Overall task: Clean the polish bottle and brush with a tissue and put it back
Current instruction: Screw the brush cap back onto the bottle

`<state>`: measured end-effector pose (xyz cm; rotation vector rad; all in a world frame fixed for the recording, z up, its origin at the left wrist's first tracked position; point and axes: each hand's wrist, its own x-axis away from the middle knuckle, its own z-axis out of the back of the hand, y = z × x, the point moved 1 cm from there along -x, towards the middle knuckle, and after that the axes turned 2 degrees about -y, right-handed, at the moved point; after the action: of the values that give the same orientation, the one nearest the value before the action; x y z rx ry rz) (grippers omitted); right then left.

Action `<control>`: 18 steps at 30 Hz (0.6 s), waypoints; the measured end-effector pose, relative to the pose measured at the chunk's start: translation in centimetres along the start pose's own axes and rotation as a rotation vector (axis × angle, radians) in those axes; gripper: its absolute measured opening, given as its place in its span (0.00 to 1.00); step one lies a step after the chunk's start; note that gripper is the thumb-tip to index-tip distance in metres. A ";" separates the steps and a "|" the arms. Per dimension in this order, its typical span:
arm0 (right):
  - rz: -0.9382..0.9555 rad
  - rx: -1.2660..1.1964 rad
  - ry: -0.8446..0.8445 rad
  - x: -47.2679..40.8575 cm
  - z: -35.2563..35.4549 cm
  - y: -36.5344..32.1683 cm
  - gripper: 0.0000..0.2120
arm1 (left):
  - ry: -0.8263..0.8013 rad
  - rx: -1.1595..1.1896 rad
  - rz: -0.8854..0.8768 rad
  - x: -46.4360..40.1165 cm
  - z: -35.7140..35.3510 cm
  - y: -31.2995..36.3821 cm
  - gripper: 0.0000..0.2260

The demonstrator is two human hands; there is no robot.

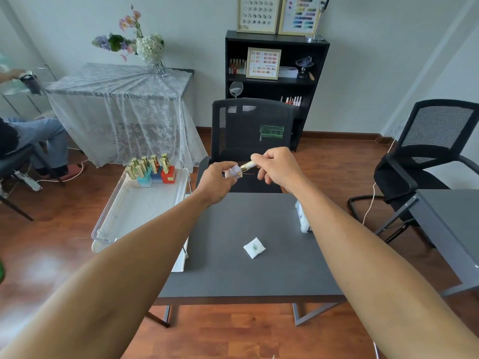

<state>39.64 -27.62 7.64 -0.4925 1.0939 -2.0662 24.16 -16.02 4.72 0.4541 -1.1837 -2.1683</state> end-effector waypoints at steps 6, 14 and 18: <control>0.030 -0.028 -0.064 0.1 0.5 -0.3 0.09 | 0.016 0.032 0.005 -0.2 -0.1 -0.5 0.10; 0.042 0.071 -0.044 0.2 0.8 -0.4 0.17 | 0.019 0.040 0.009 -0.2 -0.3 -0.4 0.10; 0.068 0.023 -0.064 0.3 1.1 -0.7 0.10 | 0.024 0.033 0.017 -0.4 -0.4 -0.4 0.14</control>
<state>39.79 -28.20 8.80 -0.4999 1.0348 -1.9885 24.52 -15.78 4.16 0.4808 -1.2080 -2.1254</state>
